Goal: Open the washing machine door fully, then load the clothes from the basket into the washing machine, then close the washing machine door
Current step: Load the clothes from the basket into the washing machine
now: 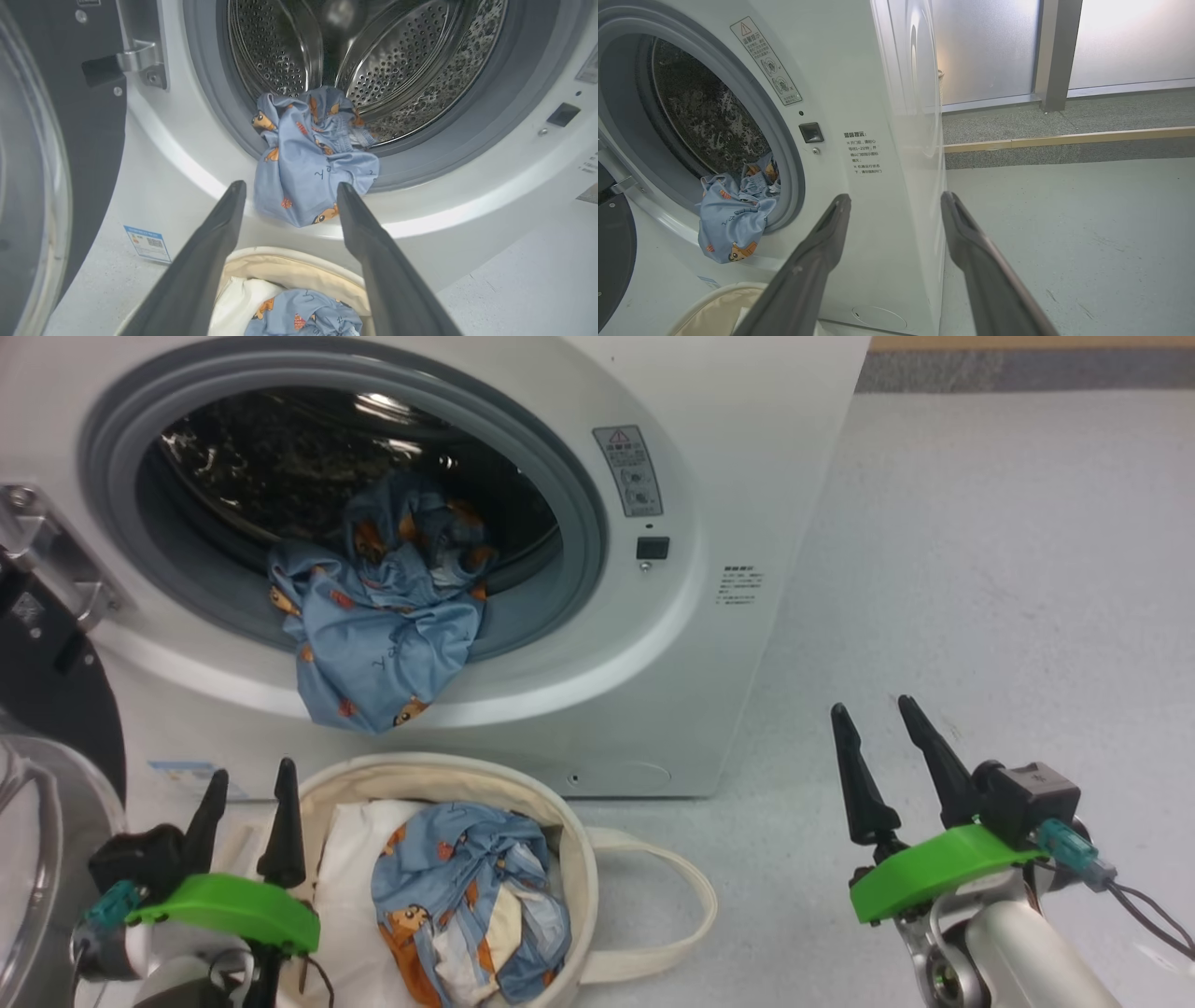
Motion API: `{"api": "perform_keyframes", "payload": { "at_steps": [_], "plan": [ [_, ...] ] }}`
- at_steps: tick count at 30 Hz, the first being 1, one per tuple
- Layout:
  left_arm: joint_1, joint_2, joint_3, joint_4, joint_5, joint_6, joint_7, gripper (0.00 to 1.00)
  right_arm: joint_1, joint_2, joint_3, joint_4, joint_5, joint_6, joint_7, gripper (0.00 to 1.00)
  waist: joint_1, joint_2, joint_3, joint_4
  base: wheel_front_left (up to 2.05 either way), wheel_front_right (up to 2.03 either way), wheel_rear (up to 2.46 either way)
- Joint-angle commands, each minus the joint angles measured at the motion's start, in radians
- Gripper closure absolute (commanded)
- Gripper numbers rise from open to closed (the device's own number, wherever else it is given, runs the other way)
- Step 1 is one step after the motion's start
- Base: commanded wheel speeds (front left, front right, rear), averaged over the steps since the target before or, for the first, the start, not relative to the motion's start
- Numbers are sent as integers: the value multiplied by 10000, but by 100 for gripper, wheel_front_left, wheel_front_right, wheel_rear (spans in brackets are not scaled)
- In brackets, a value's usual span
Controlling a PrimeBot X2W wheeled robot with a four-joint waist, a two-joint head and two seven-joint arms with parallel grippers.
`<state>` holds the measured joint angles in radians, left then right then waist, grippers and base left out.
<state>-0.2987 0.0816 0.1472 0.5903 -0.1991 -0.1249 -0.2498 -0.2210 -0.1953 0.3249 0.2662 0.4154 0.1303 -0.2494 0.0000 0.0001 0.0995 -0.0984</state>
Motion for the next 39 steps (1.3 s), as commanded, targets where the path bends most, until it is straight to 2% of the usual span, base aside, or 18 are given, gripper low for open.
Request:
{"api": "perform_keyframes", "payload": {
  "at_steps": [1, 15, 17, 28, 39],
  "plan": [
    [-769, 242, 188, 415, -264, -56, -120, 0, -380, -8, 189, -337, -31, 4, -124, 0, 0, -1, 277, -145, 0, 0, 0],
    [-3406, 1039, -708, 4134, -912, -57, -120, 0, -925, 200, -195, -718, -349, 4, -124, 0, 0, -1, 2027, -1031, 0, 0, 0],
    [-3576, 1108, -709, 4317, -1103, -57, -120, 0, -956, 223, -236, -754, -381, 4, -124, 0, 0, -1, 2150, -1107, 0, 0, 0],
    [-4598, 2400, -1219, 5294, -1595, -57, -120, 0, -1178, 363, -573, -1128, -653, 4, -124, 0, 0, -1, 3148, -1742, 0, 0, 0],
    [-5224, 2720, -1897, 5212, -1402, -57, -120, 0, -1241, 390, -671, -1306, -785, 4, -124, 0, 0, -1, 3650, -1696, 0, 0, 0]
  ]
}}
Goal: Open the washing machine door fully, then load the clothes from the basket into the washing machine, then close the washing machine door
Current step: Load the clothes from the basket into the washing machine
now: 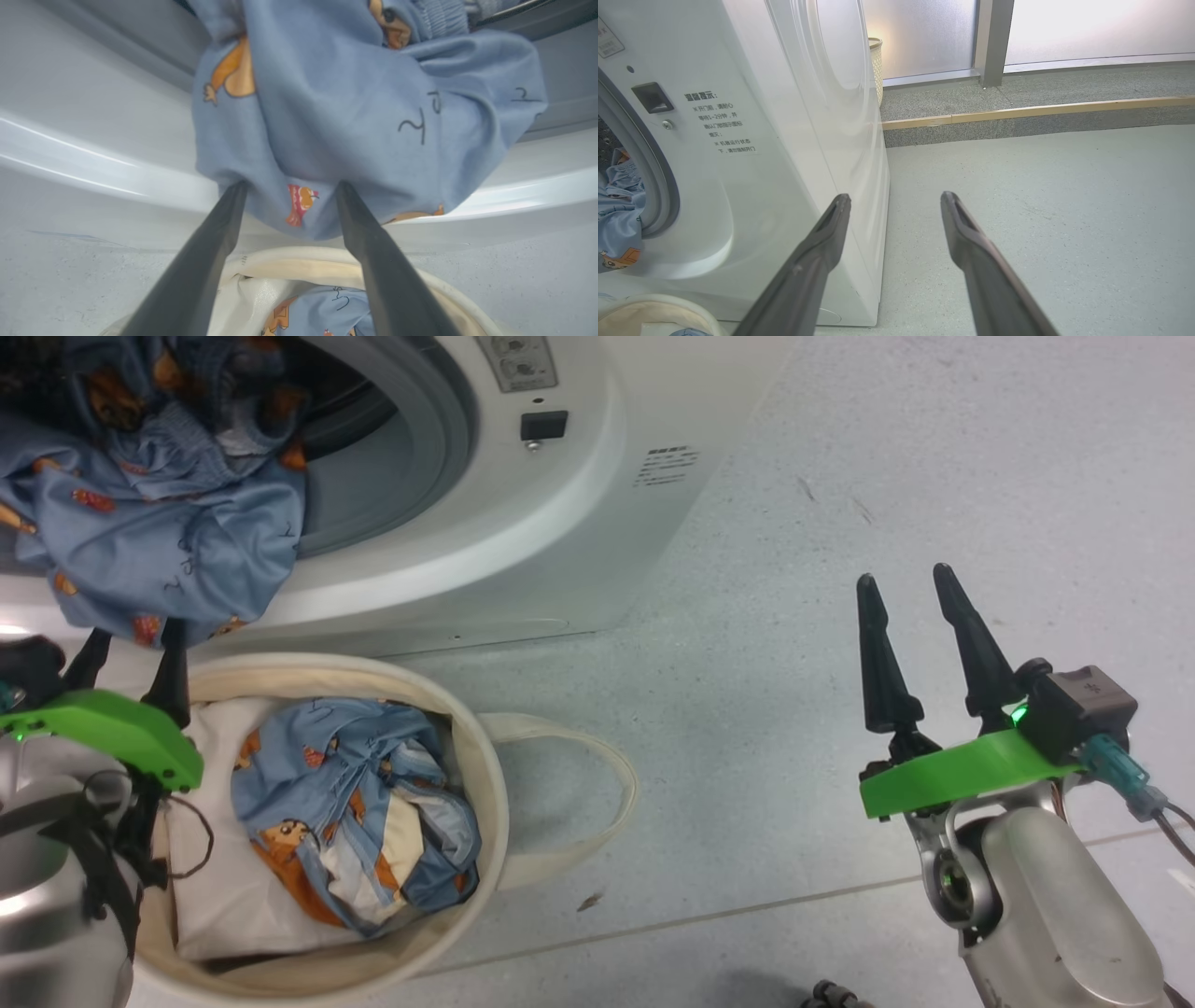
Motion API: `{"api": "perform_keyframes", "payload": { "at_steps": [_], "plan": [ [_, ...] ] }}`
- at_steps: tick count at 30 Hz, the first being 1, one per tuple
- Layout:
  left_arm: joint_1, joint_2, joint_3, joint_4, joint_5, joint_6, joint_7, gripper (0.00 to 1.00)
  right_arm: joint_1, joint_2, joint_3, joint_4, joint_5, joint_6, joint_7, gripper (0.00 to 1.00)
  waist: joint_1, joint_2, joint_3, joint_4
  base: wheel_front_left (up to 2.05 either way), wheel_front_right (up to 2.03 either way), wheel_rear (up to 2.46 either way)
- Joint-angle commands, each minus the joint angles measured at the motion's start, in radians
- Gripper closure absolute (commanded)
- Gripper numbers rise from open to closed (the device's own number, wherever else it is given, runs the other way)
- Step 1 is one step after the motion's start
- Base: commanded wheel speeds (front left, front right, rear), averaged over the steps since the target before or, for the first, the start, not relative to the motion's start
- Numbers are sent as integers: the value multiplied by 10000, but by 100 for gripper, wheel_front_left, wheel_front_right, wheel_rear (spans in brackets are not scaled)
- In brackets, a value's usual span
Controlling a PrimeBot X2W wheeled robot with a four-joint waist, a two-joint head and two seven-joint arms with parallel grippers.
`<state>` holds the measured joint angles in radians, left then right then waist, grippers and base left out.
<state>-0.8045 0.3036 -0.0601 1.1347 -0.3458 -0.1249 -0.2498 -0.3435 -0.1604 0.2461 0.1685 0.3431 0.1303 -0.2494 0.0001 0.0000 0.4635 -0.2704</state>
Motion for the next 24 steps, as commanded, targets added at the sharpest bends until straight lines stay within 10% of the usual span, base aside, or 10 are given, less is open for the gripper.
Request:
{"api": "perform_keyframes", "payload": {
  "at_steps": [1, 2, 24],
  "plan": [
    [-193, 500, 95, -319, 135, -57, -120, 0, -22, 48, 118, -329, -67, 4, -124, 0, -1, 0, 23, 48, 0, 0, 0],
    [-200, 460, 27, -389, 165, -57, -120, 97, -29, 60, 117, -327, -68, 4, -124, 0, -1, 0, 20, 74, 0, 0, 0],
    [-505, 18, -1317, -1847, -95, -57, -120, 100, -28, 248, 378, -55, 145, 4, -124, 0, -1, 0, -531, 422, 0, 0, 0]
  ]
}}
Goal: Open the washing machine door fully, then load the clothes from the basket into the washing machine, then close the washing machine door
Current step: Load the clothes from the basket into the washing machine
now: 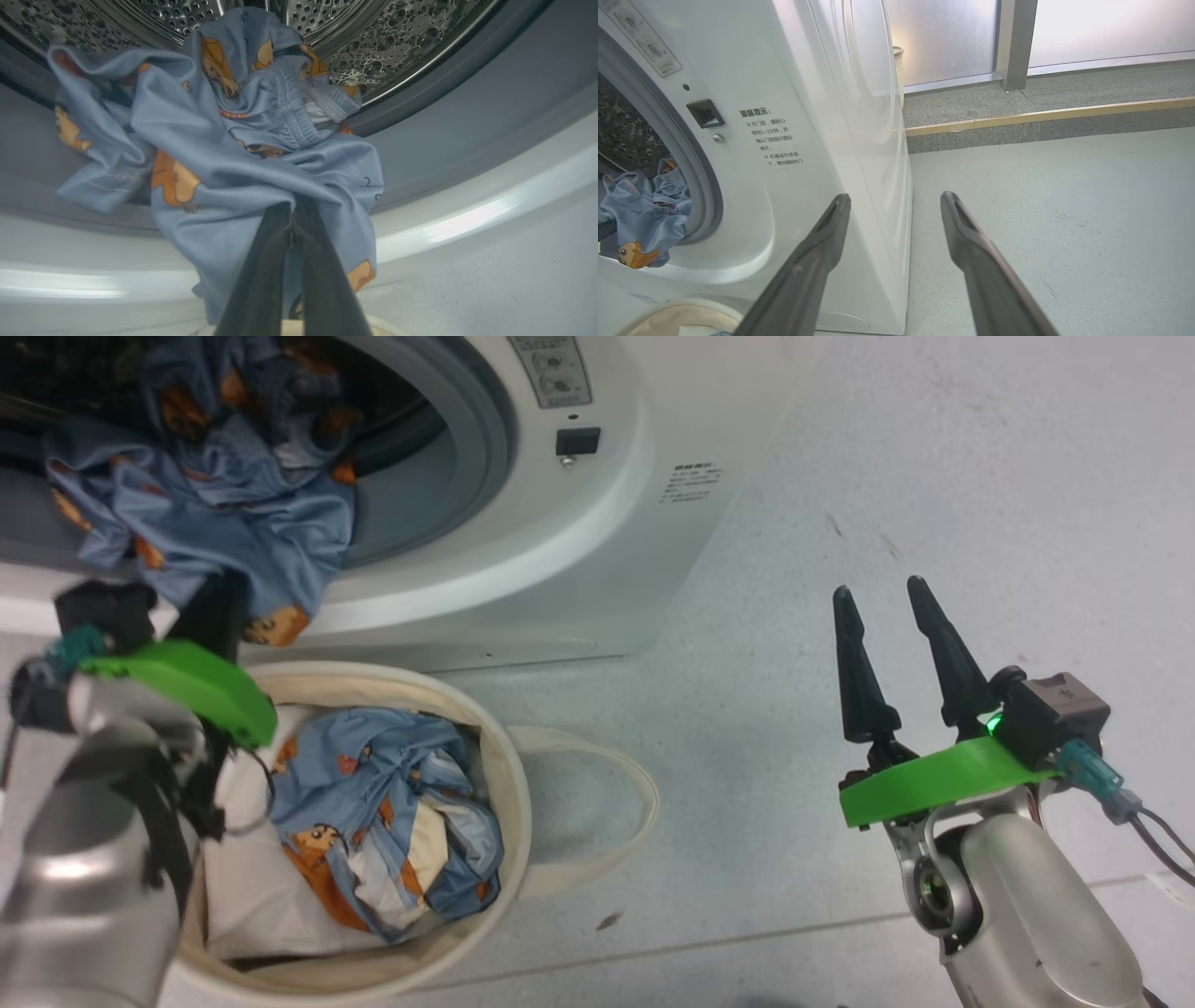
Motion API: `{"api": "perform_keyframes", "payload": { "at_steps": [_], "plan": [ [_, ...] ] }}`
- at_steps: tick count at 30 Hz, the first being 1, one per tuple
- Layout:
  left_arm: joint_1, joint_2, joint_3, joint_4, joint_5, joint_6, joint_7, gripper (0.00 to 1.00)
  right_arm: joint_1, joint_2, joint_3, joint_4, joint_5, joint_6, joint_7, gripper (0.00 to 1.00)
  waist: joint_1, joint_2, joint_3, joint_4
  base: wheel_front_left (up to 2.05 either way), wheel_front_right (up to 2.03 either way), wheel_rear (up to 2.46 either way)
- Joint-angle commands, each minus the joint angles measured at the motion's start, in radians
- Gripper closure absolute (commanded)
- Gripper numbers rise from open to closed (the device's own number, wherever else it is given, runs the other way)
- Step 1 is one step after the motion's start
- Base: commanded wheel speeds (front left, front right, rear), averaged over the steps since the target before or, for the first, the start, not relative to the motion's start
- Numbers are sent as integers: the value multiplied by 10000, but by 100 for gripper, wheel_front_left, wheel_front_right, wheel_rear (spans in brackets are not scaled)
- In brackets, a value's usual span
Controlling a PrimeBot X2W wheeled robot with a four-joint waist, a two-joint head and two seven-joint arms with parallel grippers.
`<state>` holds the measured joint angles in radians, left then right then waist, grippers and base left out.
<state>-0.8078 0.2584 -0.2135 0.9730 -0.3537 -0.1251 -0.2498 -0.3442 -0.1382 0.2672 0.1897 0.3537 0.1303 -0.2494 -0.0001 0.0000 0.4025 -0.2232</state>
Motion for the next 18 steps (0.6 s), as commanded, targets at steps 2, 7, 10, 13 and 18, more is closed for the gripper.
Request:
{"api": "perform_keyframes", "payload": {
  "at_steps": [2, 7, 10, 13, 18],
  "plan": [
    [-916, 563, 170, -56, 41, -55, -120, 100, -17, 16, 138, -306, 31, 4, -124, 0, 1, 0, 260, -126, 0, 0, 0],
    [-2203, 686, -50, 763, 325, -23, -120, 100, 14, 30, -94, -465, -88, 4, -124, 0, 1, 0, 869, -350, 0, 0, 0],
    [-2927, 759, -293, 1446, 594, 133, 18, 100, 11, 94, -174, -583, -161, 4, -124, 0, 1, 0, 1230, -507, 0, 0, 0],
    [-3622, 792, -542, 2001, 856, 350, 278, 100, -3, 170, -257, -723, -228, 4, -124, 0, 1, 0, 1586, -619, 0, 0, 0],
    [-4698, 746, -794, 2414, 1116, 677, 224, 100, -29, 266, -375, -886, -345, 4, -124, 0, 1, 0, 2011, -716, 0, 0, 0]
  ]
}}
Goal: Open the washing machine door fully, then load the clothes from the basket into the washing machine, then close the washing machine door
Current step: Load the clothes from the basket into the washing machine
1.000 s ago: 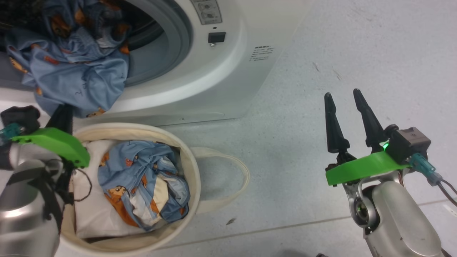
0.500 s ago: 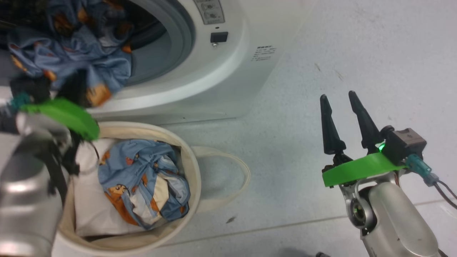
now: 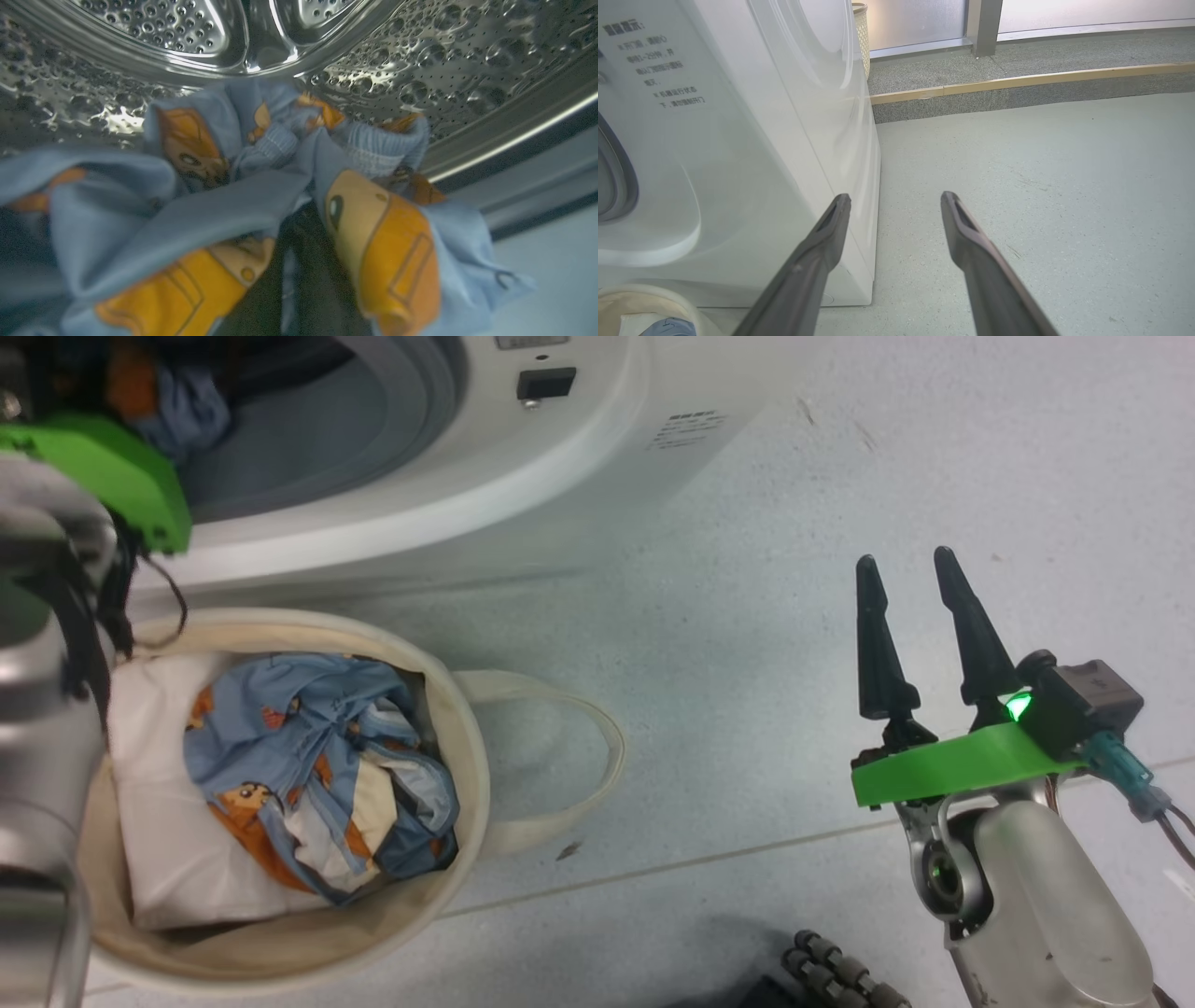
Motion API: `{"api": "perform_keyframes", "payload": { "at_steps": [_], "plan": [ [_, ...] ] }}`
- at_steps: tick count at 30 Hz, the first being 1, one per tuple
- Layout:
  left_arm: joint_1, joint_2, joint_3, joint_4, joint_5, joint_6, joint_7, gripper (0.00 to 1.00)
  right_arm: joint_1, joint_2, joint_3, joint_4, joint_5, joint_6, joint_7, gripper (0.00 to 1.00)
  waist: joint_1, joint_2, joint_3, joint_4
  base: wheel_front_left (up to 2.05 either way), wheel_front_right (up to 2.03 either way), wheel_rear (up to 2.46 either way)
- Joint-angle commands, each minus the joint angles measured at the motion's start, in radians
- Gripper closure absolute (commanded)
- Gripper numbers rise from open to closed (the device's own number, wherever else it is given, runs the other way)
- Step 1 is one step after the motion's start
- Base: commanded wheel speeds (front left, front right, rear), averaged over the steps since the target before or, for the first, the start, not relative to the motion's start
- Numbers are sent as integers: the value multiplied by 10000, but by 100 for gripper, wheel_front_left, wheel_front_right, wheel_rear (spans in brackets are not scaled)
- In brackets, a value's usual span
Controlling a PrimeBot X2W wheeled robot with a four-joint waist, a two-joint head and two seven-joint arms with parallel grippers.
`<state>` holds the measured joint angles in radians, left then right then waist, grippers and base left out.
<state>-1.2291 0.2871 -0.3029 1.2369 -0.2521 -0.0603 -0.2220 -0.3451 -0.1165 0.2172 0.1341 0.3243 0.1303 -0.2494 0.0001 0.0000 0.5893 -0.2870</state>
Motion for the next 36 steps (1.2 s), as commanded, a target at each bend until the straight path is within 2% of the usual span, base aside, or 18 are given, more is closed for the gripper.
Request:
{"api": "perform_keyframes", "payload": {
  "at_steps": [1, 5, 9, 12, 16, 17, 18, 23, 28, 36],
  "plan": [
    [-678, 431, 67, -199, 124, 50, -89, 100, -28, 64, 121, -348, -67, 4, -124, 0, -1, 0, 185, -98, 0, 0, 0],
    [-1422, 357, 237, -1203, 81, 236, -379, 100, -73, 111, 61, -492, -102, 4, -124, 0, -1, 0, 386, -125, 0, 0, 0],
    [-1149, 277, 576, -2797, 72, 179, -393, 100, -101, 142, 27, -541, -148, 4, -124, 0, -1, 0, 480, -101, 0, 0, 0],
    [-895, 179, 668, -2951, 114, 67, -395, 100, -122, 172, 78, -507, -149, 4, -124, 0, -1, 0, 418, -102, 0, 0, 0],
    [-776, 84, 629, -1882, 209, 8, -396, 100, -147, 182, 191, -418, -115, 4, -124, 0, -1, 0, 222, -164, 0, 0, 0],
    [-856, 59, 642, -1657, 195, 28, -396, 35, -141, 173, 198, -396, -107, 4, -124, 0, -1, 0, 184, -180, 0, 0, 0],
    [-916, 21, 680, -1418, 142, 34, -396, 0, -138, 165, 205, -376, -99, 4, -124, 0, -1, 0, 153, -196, 0, 0, 0],
    [-1222, -39, 560, 8, 110, 63, 554, 0, -126, 130, 241, -301, -58, 4, -124, 0, -1, 0, -40, -262, 0, 0, 0],
    [-1380, -78, 610, 311, -80, -28, 1249, 0, -165, 126, 335, -233, -14, 4, -124, 0, -1, 0, -197, -275, 0, 0, 0],
    [-977, -285, 719, 350, -437, -346, -53, 0, -199, 123, 440, -25, 120, 4, -124, 0, -1, 0, -833, -41, 0, 0, 0]
  ]
}}
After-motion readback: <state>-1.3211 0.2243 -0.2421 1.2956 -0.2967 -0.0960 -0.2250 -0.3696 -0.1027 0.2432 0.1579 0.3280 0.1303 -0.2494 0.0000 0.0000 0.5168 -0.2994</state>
